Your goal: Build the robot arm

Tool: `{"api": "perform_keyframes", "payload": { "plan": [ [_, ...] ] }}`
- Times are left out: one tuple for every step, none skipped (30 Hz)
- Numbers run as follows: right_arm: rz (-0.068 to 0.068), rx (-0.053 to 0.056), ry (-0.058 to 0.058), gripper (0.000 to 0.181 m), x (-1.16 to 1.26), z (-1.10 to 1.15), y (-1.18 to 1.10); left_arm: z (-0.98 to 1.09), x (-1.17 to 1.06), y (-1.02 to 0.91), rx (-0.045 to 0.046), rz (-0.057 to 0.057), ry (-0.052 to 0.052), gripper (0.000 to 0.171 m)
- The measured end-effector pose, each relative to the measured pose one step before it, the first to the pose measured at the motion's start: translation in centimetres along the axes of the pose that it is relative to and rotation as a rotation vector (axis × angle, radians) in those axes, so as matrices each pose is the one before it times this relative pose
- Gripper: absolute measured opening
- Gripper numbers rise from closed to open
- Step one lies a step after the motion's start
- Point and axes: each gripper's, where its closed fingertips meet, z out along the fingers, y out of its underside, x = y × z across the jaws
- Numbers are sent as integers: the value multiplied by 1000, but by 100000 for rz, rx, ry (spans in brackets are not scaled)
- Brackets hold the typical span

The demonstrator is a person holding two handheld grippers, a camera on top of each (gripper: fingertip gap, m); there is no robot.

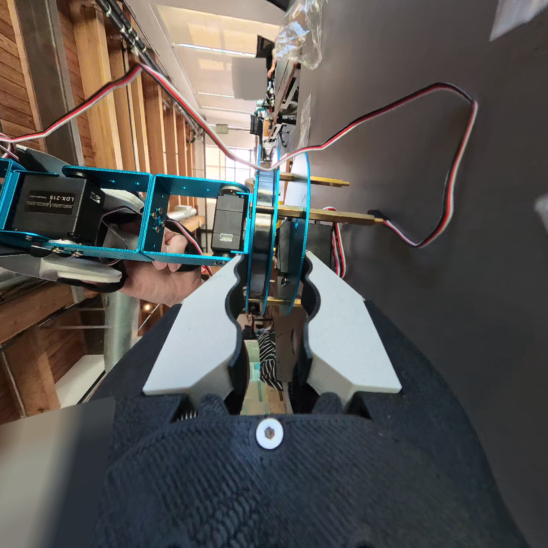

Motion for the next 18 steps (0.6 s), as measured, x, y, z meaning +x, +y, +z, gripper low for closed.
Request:
{"api": "perform_keyframes", "payload": {
  "plan": [
    [897, -1016, -295, 33, 163, 442, -790, 218, -966, -87, -643, -400, -896, 61],
    [489, -687, -240, 33, 147, 445, -776, 204, -979, -72, -582, -506, -933, 60],
    [402, -641, -828, 33, 12, 439, -709, 191, -902, -177, -38, -429, -777, 60],
    [523, -486, -285, 33, 18, 403, -664, 159, -803, -216, -118, -131, -646, 60],
    [420, -719, -68, 33, 29, 378, -575, 172, -731, -165, -570, -100, -527, 61],
    [224, -854, -391, 34, 28, 333, -543, 162, -656, -135, -659, -83, -588, 60],
    [292, -334, -435, 33, 21, 273, -565, 178, -609, -128, -610, -11, -725, 60],
    [-190, 164, -154, 33, 36, 212, -544, 168, -532, -116, -411, -74, -450, 60],
    [-532, -47, -162, 33, 32, 160, -492, 145, -456, -92, -256, 34, -214, 60],
    [-592, -371, -119, 33, 16, 112, -432, 133, -387, -93, -232, 83, -386, 60],
    [-1148, -80, 222, 33, 33, 91, -404, 110, -322, -56, -242, 96, -586, 61],
    [-1021, -71, 197, 33, 64, 68, -367, 65, -243, -27, -224, 392, -382, 61],
    [-1035, -162, 93, 34, 71, 79, -330, 6, -168, 9, -14, 762, -90, 61],
    [-1089, -130, 137, 34, 64, 65, -319, -15, -131, 21, 303, 866, -81, 61],
    [-1292, -118, 233, 34, 57, 61, -254, -38, -109, 14, 410, 713, -123, 61],
    [-661, -494, -178, 34, -14, 63, -112, -49, -66, -10, 492, 530, -122, 61],
    [-1187, -485, 224, 34, -2, 61, -33, -63, -63, -16, 380, 296, -157, 61],
    [-1376, -502, 396, 34, 13, 40, 2, -46, -54, -11, 197, -5, 26, 61]
  ]
}}
